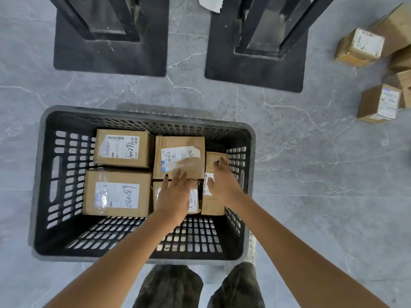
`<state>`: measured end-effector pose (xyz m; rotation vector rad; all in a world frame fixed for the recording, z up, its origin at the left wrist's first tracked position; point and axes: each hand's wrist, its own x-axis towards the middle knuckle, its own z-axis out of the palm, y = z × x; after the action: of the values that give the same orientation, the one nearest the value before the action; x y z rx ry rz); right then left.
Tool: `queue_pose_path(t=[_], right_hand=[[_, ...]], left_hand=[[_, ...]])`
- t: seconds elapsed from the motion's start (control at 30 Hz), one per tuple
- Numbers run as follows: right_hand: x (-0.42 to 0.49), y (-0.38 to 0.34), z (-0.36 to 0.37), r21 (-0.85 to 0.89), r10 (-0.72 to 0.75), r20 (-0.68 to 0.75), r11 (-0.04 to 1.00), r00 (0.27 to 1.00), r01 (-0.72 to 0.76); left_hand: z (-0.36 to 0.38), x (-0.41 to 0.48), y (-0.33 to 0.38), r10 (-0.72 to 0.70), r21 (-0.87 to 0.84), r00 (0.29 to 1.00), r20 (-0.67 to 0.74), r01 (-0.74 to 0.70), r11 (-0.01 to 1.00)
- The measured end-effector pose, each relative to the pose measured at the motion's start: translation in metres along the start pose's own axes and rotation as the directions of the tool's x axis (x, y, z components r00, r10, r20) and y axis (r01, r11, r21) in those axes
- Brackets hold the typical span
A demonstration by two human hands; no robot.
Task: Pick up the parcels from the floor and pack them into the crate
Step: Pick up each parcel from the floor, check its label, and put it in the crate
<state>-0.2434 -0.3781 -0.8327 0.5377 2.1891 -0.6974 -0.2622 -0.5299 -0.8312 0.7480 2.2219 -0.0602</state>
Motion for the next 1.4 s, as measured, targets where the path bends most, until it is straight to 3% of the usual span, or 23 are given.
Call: queue_pose_path(t=[0.23,0.47,0.63,0.8,0.87,1.03,1.23,1.4], right_hand=[[-0.108,-0.053,-0.079,0.100,-0.148,-0.127,0.982,0.981,0.161],[-0.253,-0.156,-0.237,0.153,-0.262,-0.286,0.937,0.922,0.313],[-0.393,-0.231,-0.372,0.082,-0.351,-0.478,0.895,0.805,0.439],[-0.512,-0.259,-0.468,0.033,-0.359,-0.692,0.851,0.626,0.524],[-0.546,-0.256,-0.491,-0.004,-0.344,-0.742,0.860,0.575,0.510],[-0.615,-0.213,-0.525,-0.010,-0.257,-0.840,0.887,0.477,0.461],[-0.682,-0.108,-0.537,0.148,-0.020,-0.904,0.923,0.427,0.355],[-0.736,-0.004,-0.542,0.236,0.125,-0.931,0.923,0.343,0.305]], left_hand=[[-0.130,-0.104,-0.010,-0.075,-0.253,0.978,-0.197,0.023,0.967],[-0.328,-0.240,0.010,-0.130,-0.421,0.880,-0.456,-0.085,0.903],[-0.491,-0.342,0.058,-0.044,-0.316,0.731,-0.681,-0.240,0.918],[-0.603,-0.423,0.113,0.089,-0.162,0.554,-0.828,-0.387,0.908],[-0.631,-0.444,0.135,0.132,-0.103,0.482,-0.866,-0.431,0.897],[-0.668,-0.465,0.189,0.245,0.000,0.390,-0.888,-0.532,0.847],[-0.671,-0.473,0.272,0.383,0.105,0.324,-0.865,-0.629,0.770],[-0.658,-0.465,0.357,0.489,0.166,0.322,-0.811,-0.674,0.720]])
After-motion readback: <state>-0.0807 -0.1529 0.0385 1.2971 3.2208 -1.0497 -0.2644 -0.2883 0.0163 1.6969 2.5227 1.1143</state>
